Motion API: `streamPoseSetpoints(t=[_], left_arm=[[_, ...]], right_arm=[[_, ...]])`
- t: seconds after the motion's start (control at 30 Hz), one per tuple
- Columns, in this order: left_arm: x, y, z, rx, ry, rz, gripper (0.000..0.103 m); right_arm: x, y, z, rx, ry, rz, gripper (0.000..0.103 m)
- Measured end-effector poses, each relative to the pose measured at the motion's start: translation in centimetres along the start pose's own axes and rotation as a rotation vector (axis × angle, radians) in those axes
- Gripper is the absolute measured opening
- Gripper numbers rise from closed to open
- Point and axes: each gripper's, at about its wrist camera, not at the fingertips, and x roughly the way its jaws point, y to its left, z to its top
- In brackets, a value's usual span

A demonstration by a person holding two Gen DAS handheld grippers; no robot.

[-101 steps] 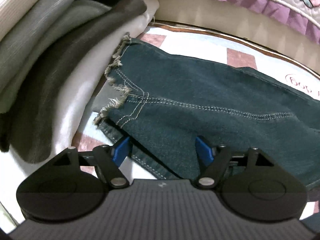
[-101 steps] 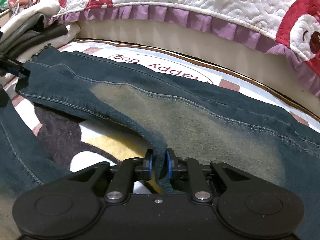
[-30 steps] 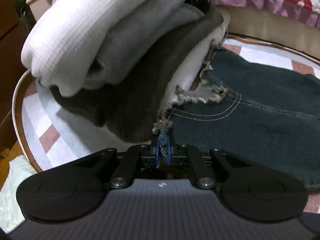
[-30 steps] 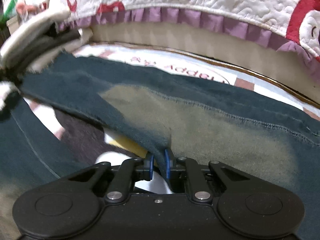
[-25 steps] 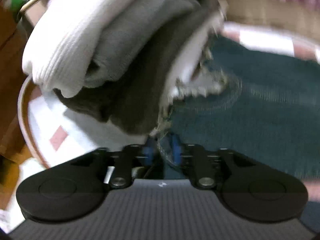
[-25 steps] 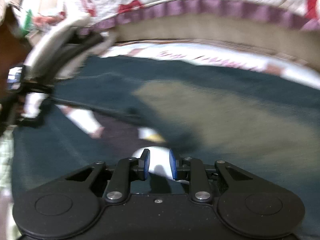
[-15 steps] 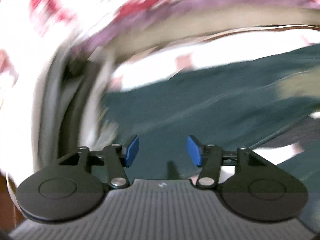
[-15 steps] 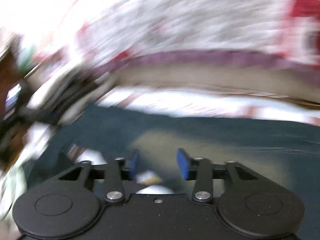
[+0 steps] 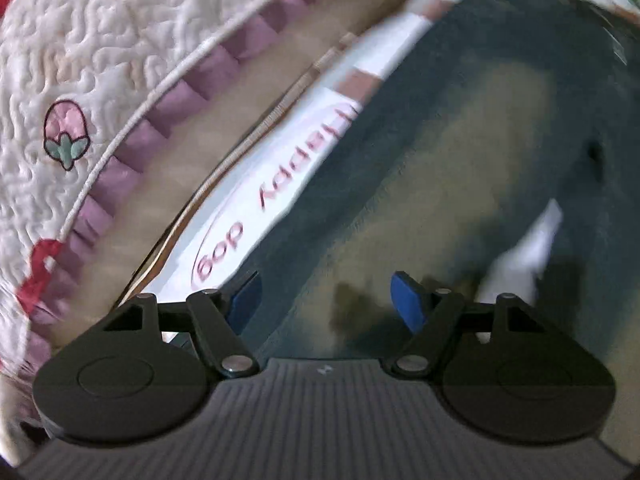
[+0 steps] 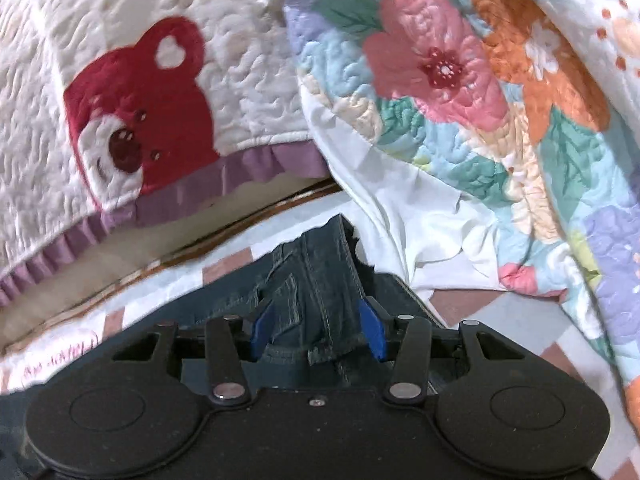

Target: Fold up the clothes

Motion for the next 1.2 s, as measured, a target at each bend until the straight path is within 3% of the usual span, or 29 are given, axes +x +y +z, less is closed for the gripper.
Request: streamPoseSetpoints(t=[0.1, 0.17, 0.2, 0.3, 0.37, 0.43, 0.57, 0.77, 0.8, 0.83, 0.87, 0.93, 1.0, 1.1, 1.13, 1.17, 1.2], left_arm=[[1.7, 0.1, 0.2, -0.126, -0.134, 0.04, 0.071], [3.4, 1.3, 0.0, -0.253, -0.129, -0.01, 0.071], [4.2, 1.9, -0.3, -0.321, -0.109, -0.026, 0.071], [6.6, 3.7, -2.4, -0.547, 0.048, -0.022, 0.068], [6.8, 4.6, -4.4, -0.655, 0.047, -0.073, 0.068], [6.9, 5.0, -6.2, -0.68, 0.046, -0.088, 0.068], [6.7, 5.4, -7.5, -0.651, -0.001, -0.095, 0.069], [6.9, 6.4, -8.5, -0.752, -0.059, -0.122, 0.07], [6.9, 6.4, -8.5, -0.754, -0.061, -0.123, 0.069], [6.9, 6.4, -8.4, -0.756, -0.063, -0.123, 0.069], [7.0, 6.3, -8.4, -0.758, -0.064, -0.124, 0.069], [7.0, 6.6, -8.5, -0.778, -0.076, -0.136, 0.068], [7.0, 7.0, -8.9, -0.818, -0.091, -0.152, 0.068], [7.0, 7.4, -9.4, -0.868, -0.107, -0.162, 0.068], [6.9, 7.5, -9.5, -0.877, -0.11, -0.163, 0.068], [6.9, 7.6, -9.5, -0.881, -0.115, -0.161, 0.068], [6.9, 7.6, -9.5, -0.878, -0.123, -0.154, 0.068]], right_arm=[[1.6, -1.1, 0.5, 0.003, -0.032, -0.02, 0.053], [2.4, -2.0, 0.3, 0.005, -0.045, -0.02, 0.053], [2.7, -2.4, 0.2, 0.005, -0.048, -0.001, 0.053], [3.7, -2.7, -0.1, -0.018, -0.05, 0.065, 0.053], [4.0, -2.1, -0.3, -0.049, -0.067, 0.128, 0.053], [5.5, -1.4, -0.2, -0.073, -0.051, 0.177, 0.053], [8.7, -1.4, 0.0, -0.157, 0.024, 0.137, 0.054], [10.4, -2.0, 1.4, -0.135, 0.028, 0.208, 0.059], [10.4, -1.9, 1.6, -0.135, 0.033, 0.252, 0.059], [10.4, -1.9, 1.7, -0.135, 0.038, 0.299, 0.035], [10.2, -1.6, 2.0, -0.153, 0.075, 0.382, 0.021], [8.6, -0.6, 2.7, -0.208, 0.078, 0.524, 0.021], [7.5, 0.0, 3.7, -0.214, 0.061, 0.612, 0.021], [8.4, 0.4, 4.8, -0.156, 0.049, 0.463, 0.038], [9.2, 0.3, 4.6, -0.145, 0.057, 0.419, 0.055], [10.1, 0.2, 4.4, -0.134, 0.065, 0.375, 0.065], [10.8, 0.0, 4.1, -0.132, 0.079, 0.343, 0.064]])
